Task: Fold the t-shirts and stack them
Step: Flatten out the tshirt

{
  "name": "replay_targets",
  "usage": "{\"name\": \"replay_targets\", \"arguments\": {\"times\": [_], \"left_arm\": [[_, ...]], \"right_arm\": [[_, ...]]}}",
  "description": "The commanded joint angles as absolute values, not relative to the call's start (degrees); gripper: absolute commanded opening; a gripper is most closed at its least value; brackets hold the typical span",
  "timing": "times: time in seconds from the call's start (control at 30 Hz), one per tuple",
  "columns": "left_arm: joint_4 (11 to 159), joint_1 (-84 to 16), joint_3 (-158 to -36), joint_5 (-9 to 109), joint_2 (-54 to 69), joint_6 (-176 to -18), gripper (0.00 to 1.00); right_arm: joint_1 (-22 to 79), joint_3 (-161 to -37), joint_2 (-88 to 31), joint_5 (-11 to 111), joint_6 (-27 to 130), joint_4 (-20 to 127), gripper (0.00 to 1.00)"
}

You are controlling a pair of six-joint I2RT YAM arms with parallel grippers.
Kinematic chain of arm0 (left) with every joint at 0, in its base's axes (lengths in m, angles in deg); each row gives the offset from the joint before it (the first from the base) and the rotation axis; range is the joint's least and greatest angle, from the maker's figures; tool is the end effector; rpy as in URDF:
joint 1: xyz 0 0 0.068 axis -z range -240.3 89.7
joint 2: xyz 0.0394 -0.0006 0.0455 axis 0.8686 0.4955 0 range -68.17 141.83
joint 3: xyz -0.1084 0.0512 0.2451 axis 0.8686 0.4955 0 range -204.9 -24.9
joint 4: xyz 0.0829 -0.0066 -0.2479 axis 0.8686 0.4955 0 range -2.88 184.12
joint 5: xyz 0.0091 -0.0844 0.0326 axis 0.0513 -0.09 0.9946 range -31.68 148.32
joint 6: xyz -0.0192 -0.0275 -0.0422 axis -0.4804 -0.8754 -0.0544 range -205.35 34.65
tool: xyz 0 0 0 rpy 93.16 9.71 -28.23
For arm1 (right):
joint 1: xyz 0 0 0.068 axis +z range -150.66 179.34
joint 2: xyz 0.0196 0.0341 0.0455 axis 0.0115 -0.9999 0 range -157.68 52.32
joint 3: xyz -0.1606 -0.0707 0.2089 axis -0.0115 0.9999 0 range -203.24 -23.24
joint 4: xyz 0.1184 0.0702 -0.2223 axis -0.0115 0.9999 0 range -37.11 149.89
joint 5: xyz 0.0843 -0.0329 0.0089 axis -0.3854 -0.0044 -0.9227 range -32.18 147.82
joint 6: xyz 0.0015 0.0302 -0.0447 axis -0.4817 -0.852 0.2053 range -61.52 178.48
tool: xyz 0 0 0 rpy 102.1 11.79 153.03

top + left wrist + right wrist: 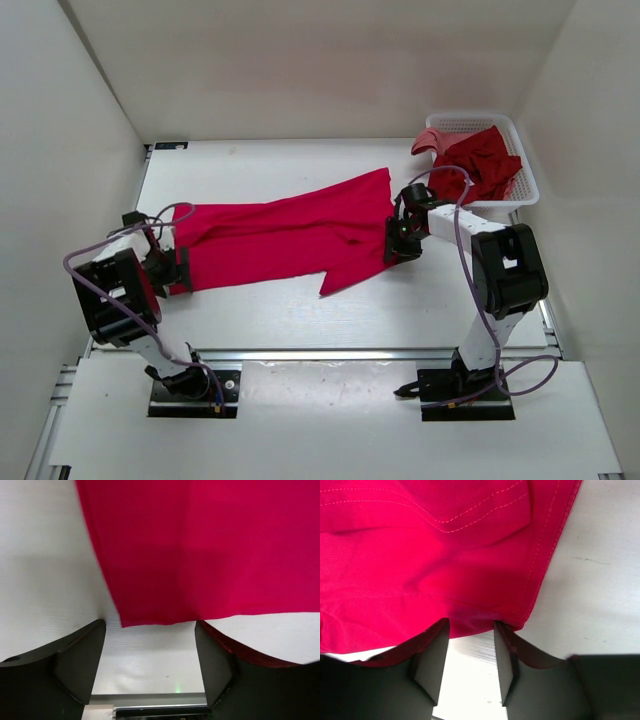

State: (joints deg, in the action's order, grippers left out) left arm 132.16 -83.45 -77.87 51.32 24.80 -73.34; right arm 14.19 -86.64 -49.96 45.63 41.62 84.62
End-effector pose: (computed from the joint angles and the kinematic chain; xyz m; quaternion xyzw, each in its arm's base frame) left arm 0.2495 0.1019 0.1567 -0.0943 0.9927 -0.0451 0.0597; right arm 0.3273 0.0946 0.1617 -0.0007 0.9803 0.1465 0.1324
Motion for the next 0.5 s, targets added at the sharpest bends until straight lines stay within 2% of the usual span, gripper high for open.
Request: {"name": "replay_targets", "arguments": {"times": [0.0, 0.07, 0.13, 0.17, 0.2, 0.23, 0.3, 0.47], "left_arm": [[128.8, -81.0, -77.7, 48.2, 25.0, -72.9, 0.80], [127.6, -78.8, -77.4, 49.8, 24.7, -72.9, 0.76], [126.8, -77.4, -77.0, 49.7, 25.3, -72.1, 0.56], [127.1, -77.5, -76.8, 49.0, 25.8, -71.8, 0.48], [127.4, -77.8, -76.8, 48.5, 26.1, -71.4, 0.31], [127.9, -78.2, -77.3, 48.1, 26.7, -71.6, 0.07], [128.3, -80.0, -78.0, 47.3, 26.8, -71.5, 0.00], [134.6, -83.5, -84.2, 45.2, 24.2, -68.0, 0.00]], "right_arm": [[15.1, -86.1, -50.2, 47.0, 42.5, 85.7, 0.37], [14.6, -86.1, -50.1, 46.3, 42.7, 85.2, 0.27], [14.3, -85.7, -50.0, 45.3, 42.7, 84.6, 0.05], [14.0, -85.9, -49.7, 44.6, 42.6, 84.4, 0.01], [13.3, -85.6, -49.4, 43.9, 42.6, 84.4, 0.00], [12.9, -85.6, -49.3, 43.4, 42.5, 84.1, 0.00], [11.8, -86.2, -47.4, 42.3, 43.3, 84.3, 0.01], [10.6, -86.9, -39.6, 39.6, 45.0, 87.9, 0.00]]}}
